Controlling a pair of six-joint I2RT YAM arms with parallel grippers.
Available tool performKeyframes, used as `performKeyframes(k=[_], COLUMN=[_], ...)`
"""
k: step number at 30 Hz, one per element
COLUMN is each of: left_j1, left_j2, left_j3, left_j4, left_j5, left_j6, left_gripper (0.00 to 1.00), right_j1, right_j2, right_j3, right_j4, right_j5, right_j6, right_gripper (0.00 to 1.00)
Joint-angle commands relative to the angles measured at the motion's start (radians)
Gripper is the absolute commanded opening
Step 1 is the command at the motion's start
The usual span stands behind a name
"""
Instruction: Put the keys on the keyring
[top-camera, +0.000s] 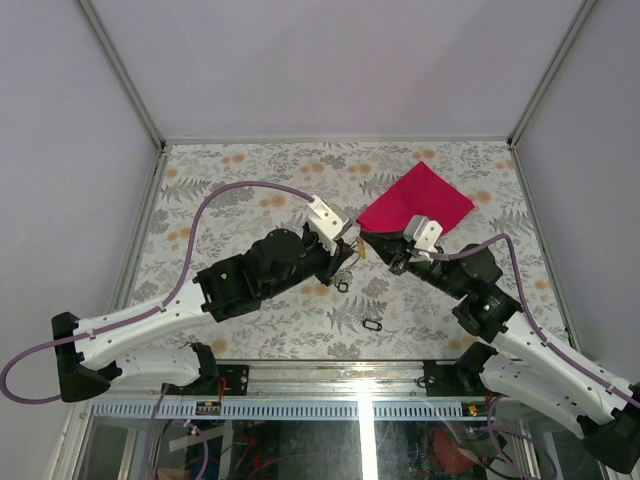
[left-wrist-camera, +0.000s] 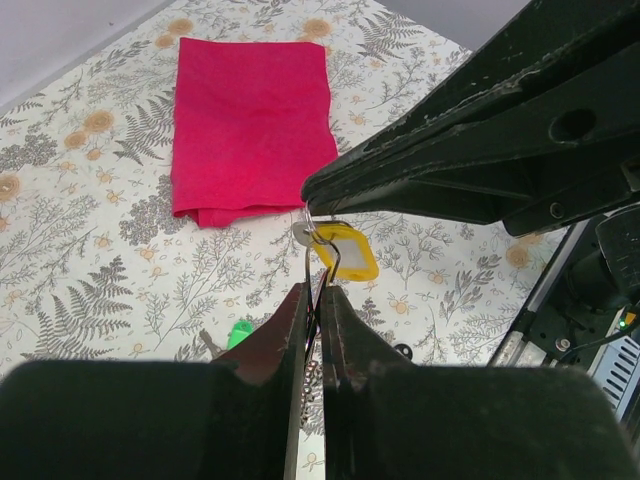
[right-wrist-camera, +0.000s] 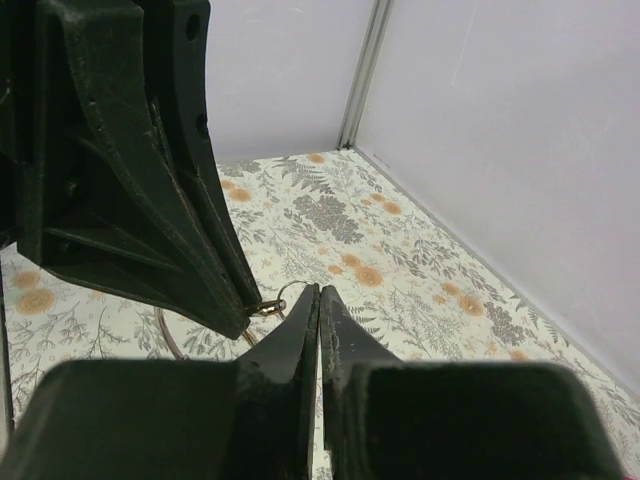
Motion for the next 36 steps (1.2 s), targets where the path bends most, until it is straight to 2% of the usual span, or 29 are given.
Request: performKeyframes(k=[1, 7, 14, 36], left_j1=[-0.016, -0.017, -0.016, -0.020], left_j2=[-0.033, -0.031, -0.027, -0.032], left_j3=[0.020, 0.022, 0.028, 0.026], left_j4=[0.011, 0.006, -0.001, -0.033], left_j5=[0.032, 0.023, 0.032, 0.076], left_j6=[0.031, 0.039, 0.041, 0.100], left_gripper=[0.00, 0.00, 0.00, 0.00], right_j1=[-0.003, -0.002, -0.002, -0.002], right_j2=[-0.034, -0.009, 0.020, -0.044], right_j3=[0.011, 0.020, 0.029, -0.005], right_j4=[0.013, -0.012, -0.003, 0.004], right_j5=[-0.001, -0.162, -0.184, 0.020], right_j6=[-0.027, 0.015, 0.034, 0.004], right_gripper=[0.00, 0.00, 0.00, 0.00])
